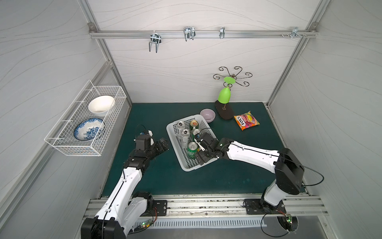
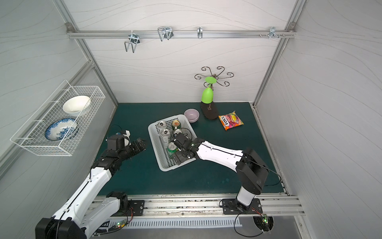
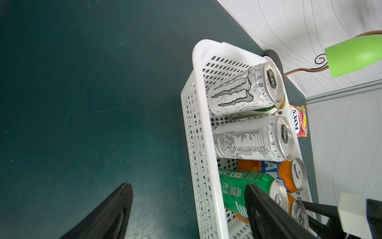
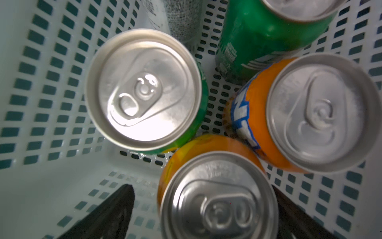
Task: Take out the drinks from the basket
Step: Pick up the drink from the basket.
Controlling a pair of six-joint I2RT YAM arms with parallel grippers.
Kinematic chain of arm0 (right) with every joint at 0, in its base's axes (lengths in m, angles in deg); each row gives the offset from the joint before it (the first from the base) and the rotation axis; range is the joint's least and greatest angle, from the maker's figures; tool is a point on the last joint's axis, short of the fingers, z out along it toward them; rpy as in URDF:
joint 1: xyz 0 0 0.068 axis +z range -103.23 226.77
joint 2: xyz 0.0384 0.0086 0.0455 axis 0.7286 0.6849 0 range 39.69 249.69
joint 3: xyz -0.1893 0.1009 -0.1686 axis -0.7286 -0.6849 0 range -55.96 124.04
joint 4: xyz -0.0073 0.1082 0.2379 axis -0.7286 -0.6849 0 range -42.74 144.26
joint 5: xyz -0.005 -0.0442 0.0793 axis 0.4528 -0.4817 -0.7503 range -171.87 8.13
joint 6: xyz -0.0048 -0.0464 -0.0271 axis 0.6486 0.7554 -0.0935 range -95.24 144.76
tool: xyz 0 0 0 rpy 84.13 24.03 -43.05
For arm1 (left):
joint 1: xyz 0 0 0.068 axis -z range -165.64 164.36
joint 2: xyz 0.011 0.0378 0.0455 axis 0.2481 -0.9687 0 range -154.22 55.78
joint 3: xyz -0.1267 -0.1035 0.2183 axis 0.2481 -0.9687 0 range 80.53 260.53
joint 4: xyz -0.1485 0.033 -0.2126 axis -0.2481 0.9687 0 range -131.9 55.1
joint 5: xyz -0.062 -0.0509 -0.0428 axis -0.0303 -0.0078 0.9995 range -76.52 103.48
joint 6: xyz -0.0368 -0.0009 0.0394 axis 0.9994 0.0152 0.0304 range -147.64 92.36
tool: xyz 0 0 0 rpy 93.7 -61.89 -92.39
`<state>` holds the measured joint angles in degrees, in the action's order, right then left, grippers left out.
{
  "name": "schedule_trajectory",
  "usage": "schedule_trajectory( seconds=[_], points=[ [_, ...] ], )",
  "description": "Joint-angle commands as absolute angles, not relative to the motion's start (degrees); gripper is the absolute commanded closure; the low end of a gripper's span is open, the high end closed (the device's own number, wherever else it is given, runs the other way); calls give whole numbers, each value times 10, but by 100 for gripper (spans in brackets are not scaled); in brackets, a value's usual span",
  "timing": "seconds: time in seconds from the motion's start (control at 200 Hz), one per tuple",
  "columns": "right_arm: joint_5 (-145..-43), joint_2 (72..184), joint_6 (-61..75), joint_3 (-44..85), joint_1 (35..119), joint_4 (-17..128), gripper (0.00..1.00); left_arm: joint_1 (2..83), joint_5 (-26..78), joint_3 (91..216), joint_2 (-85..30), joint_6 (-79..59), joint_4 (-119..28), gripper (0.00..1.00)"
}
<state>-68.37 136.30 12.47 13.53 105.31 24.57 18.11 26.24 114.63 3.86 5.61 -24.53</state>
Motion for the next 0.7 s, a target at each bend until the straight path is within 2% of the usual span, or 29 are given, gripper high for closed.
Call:
schedule_trajectory(
  seconds=[0.0,0.23,0.695],
  points=[
    [-661,1378,114,147,1057,259,1,178,272,1146,34,58,-273,11],
    [-652,1388,109,141,1053,277,3,178,277,1148,29,57,-276,11],
    [-654,1390,110,139,1046,276,28,178,280,1151,26,55,-275,11]
  ],
)
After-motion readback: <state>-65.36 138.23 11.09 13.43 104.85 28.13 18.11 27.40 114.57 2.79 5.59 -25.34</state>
